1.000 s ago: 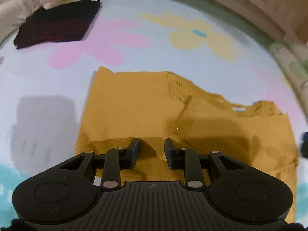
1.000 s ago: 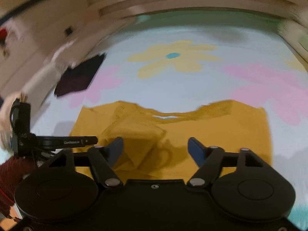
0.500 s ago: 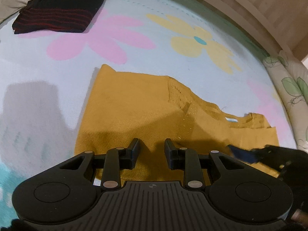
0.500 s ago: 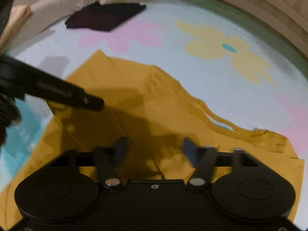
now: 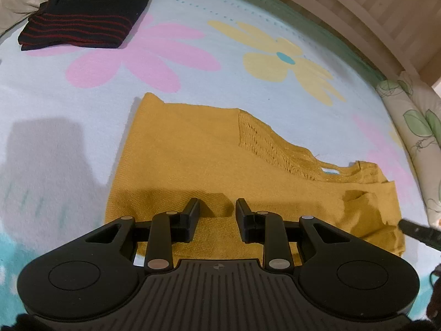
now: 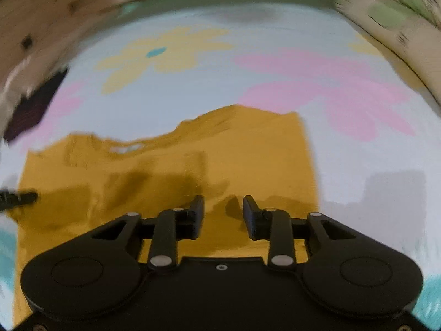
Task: Fold small clothes
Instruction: 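Release the sleeve and smooth the folded side with the right gripper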
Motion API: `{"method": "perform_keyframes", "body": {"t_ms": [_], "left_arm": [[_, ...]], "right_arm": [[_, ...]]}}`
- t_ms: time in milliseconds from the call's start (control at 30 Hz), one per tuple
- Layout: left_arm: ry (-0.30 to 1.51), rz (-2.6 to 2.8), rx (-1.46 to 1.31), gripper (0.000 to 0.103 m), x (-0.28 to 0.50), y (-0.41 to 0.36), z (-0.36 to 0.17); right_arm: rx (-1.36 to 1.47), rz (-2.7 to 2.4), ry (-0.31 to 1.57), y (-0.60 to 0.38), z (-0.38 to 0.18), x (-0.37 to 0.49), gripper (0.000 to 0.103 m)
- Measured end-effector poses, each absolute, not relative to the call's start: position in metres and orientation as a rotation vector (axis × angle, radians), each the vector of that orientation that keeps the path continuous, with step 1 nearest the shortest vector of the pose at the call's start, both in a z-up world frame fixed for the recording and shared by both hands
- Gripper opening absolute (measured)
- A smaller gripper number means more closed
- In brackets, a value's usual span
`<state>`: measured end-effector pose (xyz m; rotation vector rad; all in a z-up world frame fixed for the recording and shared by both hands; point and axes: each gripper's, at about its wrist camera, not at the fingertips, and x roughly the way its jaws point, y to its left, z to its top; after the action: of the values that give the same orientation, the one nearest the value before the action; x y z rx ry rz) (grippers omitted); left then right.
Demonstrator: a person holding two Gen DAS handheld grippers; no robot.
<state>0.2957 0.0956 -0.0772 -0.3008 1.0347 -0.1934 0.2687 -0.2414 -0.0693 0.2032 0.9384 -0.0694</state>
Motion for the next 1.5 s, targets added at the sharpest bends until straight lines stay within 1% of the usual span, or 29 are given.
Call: {"method": "perform_keyframes", "body": {"t_ms": [67, 100, 233, 467, 500, 533, 567, 600, 700, 800, 833, 867, 900, 967, 1033, 1100, 1133, 1167, 1267, 1300, 1333, 1367, 1400, 1500], "left_arm": [[1.021, -0.191, -0.303, 0.028, 0.296, 0.096, -0.075], [1.011, -0.188, -0.305, 0.028, 0.296, 0.097, -0.073], [0.962, -0.174, -0.31, 0.028, 0.296, 0.104, -0.065], [0.949, -0.136, -0.316, 0.028, 0.298, 0.114, -0.065], [0.95, -0.133, -0.316, 0.028, 0.298, 0.115, -0.065], [0.949, -0.13, -0.316, 0.028, 0.298, 0.116, -0.065], [0.948, -0.128, -0.316, 0.028, 0.298, 0.117, -0.065], [0.946, -0.125, -0.32, 0.028, 0.298, 0.119, -0.064], [0.931, -0.12, -0.333, 0.028, 0.297, 0.122, -0.061], [0.918, -0.118, -0.347, 0.028, 0.296, 0.125, -0.057], [0.916, -0.119, -0.349, 0.028, 0.296, 0.125, -0.057], [0.916, -0.12, -0.347, 0.028, 0.296, 0.123, -0.057], [0.918, -0.122, -0.342, 0.028, 0.296, 0.121, -0.058], [0.93, -0.134, -0.329, 0.028, 0.297, 0.115, -0.061], [0.947, -0.147, -0.312, 0.028, 0.297, 0.109, -0.064], [0.953, -0.153, -0.295, 0.028, 0.297, 0.105, -0.065], [0.952, -0.156, -0.291, 0.028, 0.297, 0.103, -0.065], [0.95, -0.156, -0.292, 0.028, 0.297, 0.103, -0.065], [0.941, -0.155, -0.295, 0.028, 0.297, 0.103, -0.064], [0.943, -0.155, -0.293, 0.028, 0.297, 0.103, -0.065], [0.945, -0.155, -0.291, 0.028, 0.296, 0.102, -0.065], [0.948, -0.156, -0.288, 0.028, 0.296, 0.103, -0.066], [0.951, -0.157, -0.284, 0.028, 0.295, 0.103, -0.067], [0.955, -0.15, -0.279, 0.028, 0.295, 0.105, -0.068]], "right_arm": [[0.311, -0.046, 0.904, -0.256, -0.067, 0.266, 0.061], [0.354, -0.028, 0.893, -0.26, -0.067, 0.267, 0.062], [0.372, 0.023, 0.887, -0.256, -0.074, 0.281, 0.062], [0.378, 0.043, 0.969, -0.241, -0.091, 0.301, 0.061], [0.387, 0.049, 0.975, -0.239, -0.094, 0.303, 0.053], [0.395, 0.06, 0.975, -0.238, -0.095, 0.303, 0.042], [0.392, 0.056, 0.975, -0.237, -0.096, 0.303, 0.012], [0.377, 0.044, 0.973, -0.235, -0.095, 0.302, 0.013], [0.356, 0.062, 0.94, -0.234, -0.085, 0.299, 0.013], [0.329, 0.074, 0.841, -0.239, -0.057, 0.291, 0.012], [0.32, 0.069, 0.818, -0.241, -0.051, 0.291, 0.012], [0.3, 0.051, 0.793, -0.247, -0.043, 0.288, 0.008], [0.275, 0.031, 0.772, -0.253, -0.037, 0.287, 0.008], [0.258, -0.021, 0.758, -0.267, -0.034, 0.286, 0.008], [0.294, -0.032, 0.783, -0.283, -0.042, 0.288, 0.008], [0.274, -0.057, 0.807, -0.288, -0.052, 0.288, 0.009], [0.276, -0.054, 0.825, -0.29, -0.057, 0.288, 0.011], [0.294, -0.038, 0.84, -0.292, -0.062, 0.289, 0.02], [0.369, 0.012, 0.84, -0.293, -0.07, 0.291, 0.02], [0.392, 0.03, 0.844, -0.292, -0.072, 0.293, 0.026], [0.41, 0.042, 0.853, -0.292, -0.074, 0.294, 0.035], [0.424, 0.055, 0.869, -0.29, -0.078, 0.297, 0.052], [0.434, 0.068, 0.876, -0.288, -0.082, 0.296, 0.055], [0.437, 0.099, 0.882, -0.28, -0.09, 0.299, 0.055]]}}
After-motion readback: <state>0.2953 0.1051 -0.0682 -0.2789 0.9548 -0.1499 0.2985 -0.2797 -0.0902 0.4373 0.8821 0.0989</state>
